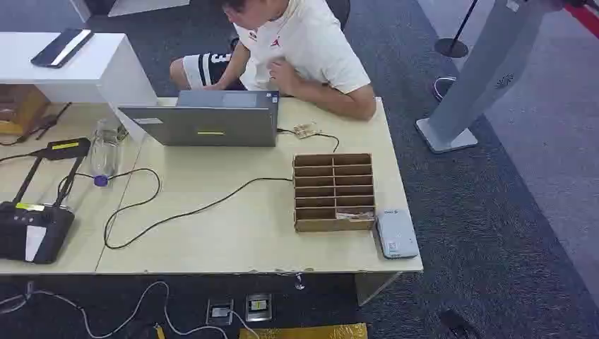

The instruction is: Pass the card to the sensor for recognition and then transmit it.

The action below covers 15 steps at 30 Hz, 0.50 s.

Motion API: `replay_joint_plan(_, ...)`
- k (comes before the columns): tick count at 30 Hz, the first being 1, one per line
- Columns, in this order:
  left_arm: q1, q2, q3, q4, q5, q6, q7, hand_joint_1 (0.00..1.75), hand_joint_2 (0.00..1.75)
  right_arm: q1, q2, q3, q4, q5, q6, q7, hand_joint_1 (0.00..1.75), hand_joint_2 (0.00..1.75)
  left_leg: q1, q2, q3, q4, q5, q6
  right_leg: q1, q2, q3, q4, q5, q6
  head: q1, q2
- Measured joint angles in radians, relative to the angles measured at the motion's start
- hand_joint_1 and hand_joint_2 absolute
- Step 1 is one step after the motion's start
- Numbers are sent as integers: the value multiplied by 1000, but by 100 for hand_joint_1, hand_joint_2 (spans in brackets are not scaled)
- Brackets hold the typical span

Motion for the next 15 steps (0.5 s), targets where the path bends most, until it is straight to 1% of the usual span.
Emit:
replay_joint_plan(8, 0, 0, 0, 0, 0, 0, 0, 0, 0, 0, 0, 0, 0, -1, 0, 0, 0, 175, 0, 0, 0, 0, 0, 0, 0, 0, 0, 0, 0, 0, 0, 0)
replay_joint_plan(15, 0, 0, 0, 0, 0, 1, 0, 0, 0, 0, 0, 0, 0, -30, -15, 12, 0, 175, 0, 0, 0, 0, 0, 0, 0, 0, 0, 0, 0, 0, 0, 0)
